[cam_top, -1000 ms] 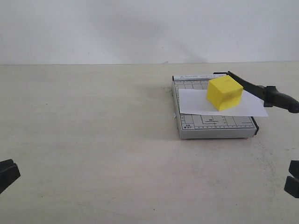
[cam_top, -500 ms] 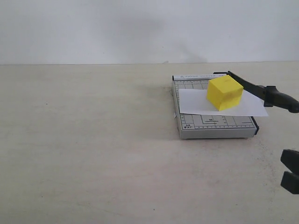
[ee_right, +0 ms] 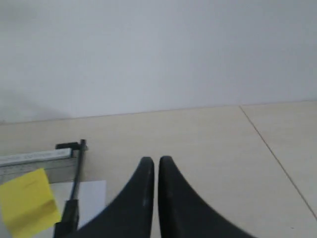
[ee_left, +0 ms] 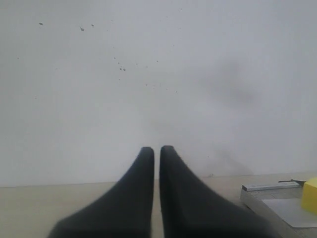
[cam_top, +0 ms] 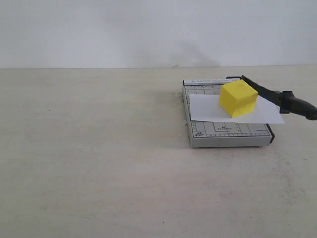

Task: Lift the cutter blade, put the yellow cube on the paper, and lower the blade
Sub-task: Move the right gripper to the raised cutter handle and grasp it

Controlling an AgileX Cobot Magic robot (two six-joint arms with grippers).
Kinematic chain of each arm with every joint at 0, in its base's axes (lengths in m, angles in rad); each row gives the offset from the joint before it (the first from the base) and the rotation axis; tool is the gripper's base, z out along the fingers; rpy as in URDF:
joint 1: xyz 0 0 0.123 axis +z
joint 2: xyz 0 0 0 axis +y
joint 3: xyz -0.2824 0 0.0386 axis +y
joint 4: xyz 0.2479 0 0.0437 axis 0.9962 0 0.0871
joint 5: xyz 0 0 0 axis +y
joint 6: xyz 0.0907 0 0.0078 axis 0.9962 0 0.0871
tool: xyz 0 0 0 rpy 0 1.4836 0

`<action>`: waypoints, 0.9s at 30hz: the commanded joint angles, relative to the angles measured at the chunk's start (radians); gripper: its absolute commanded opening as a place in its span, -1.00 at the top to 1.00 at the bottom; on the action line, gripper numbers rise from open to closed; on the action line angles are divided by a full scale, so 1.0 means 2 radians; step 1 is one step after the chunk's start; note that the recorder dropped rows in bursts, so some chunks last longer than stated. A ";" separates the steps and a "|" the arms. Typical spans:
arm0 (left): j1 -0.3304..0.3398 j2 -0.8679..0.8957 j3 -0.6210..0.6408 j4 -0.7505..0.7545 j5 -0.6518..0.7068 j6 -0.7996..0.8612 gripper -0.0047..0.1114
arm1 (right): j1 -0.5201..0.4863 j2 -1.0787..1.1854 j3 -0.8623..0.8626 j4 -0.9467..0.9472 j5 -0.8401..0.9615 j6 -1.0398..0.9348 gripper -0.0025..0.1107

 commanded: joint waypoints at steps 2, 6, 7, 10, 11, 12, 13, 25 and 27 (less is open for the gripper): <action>0.001 -0.002 0.001 -0.005 -0.006 -0.005 0.84 | 0.018 0.053 -0.058 0.257 0.122 -0.329 0.59; 0.001 -0.002 0.001 -0.005 0.028 -0.005 0.84 | 0.048 0.078 -0.085 0.463 0.195 -0.544 0.58; 0.001 -0.002 0.001 -0.005 0.052 -0.005 0.84 | 0.051 0.083 -0.087 0.490 0.204 -0.567 0.58; 0.001 -0.002 0.001 -0.005 0.141 -0.005 0.84 | 0.052 0.098 -0.092 0.509 0.210 -0.576 0.57; 0.001 -0.002 0.001 -0.021 0.200 -0.005 0.84 | 0.052 0.110 -0.092 0.509 0.210 -0.575 0.57; 0.001 -0.002 0.001 -0.056 0.227 -0.005 0.84 | 0.052 0.116 -0.092 0.509 0.214 -0.575 0.57; 0.001 -0.002 0.001 -0.107 0.238 -0.005 0.84 | 0.052 0.127 -0.092 0.515 0.219 -0.575 0.57; 0.001 -0.002 0.001 -0.335 0.236 -0.005 0.84 | 0.052 0.166 -0.093 0.448 0.188 -0.533 0.05; 0.001 -0.002 0.001 -0.339 0.231 -0.005 0.84 | 0.052 0.176 -0.093 0.439 0.188 -0.516 0.05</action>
